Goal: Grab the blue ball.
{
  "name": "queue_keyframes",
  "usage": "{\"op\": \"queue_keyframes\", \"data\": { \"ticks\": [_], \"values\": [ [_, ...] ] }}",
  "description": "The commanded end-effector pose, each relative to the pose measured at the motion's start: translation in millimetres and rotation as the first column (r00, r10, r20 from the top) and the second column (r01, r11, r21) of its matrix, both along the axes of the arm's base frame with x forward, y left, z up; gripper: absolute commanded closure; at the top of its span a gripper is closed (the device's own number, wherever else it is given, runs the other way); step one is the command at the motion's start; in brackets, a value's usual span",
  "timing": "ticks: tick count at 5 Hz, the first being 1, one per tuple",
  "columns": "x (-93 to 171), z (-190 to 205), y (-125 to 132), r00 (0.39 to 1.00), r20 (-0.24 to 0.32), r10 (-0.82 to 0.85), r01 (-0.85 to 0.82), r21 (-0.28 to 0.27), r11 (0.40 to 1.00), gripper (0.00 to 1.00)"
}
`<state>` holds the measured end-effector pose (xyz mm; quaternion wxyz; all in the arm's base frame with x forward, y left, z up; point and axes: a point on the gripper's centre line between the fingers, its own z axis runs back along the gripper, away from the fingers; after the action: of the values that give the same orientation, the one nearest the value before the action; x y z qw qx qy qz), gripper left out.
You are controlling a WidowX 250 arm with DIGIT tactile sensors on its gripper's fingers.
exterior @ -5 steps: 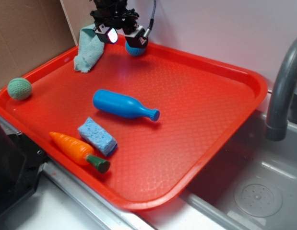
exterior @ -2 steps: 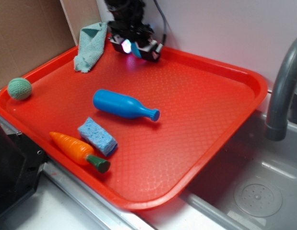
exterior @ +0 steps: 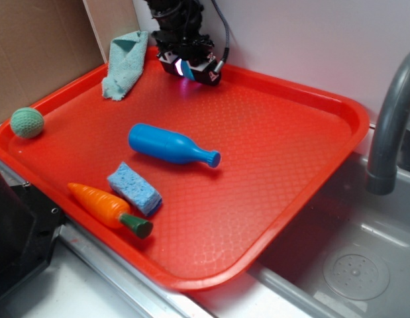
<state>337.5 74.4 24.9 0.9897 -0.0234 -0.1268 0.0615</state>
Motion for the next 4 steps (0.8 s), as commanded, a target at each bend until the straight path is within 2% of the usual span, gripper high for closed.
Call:
{"op": "queue_keyframes", "data": {
  "ticks": [1, 2, 3, 4],
  "values": [
    [-58.1, 115.1, -5.9, 0.995, 0.101, 0.021, -0.013, -0.082, 0.997, 1.0],
    [-76.3, 149.5, -26.8, 0.975, 0.021, 0.219, -0.215, -0.122, 0.969, 1.0],
    [-97.4, 177.0, -32.0, 0.917, -0.059, 0.396, -0.399, -0.068, 0.914, 1.0],
    [-104.1, 180.1, -22.2, 0.855, -0.167, 0.491, -0.502, -0.031, 0.864, 1.0]
  ]
}}
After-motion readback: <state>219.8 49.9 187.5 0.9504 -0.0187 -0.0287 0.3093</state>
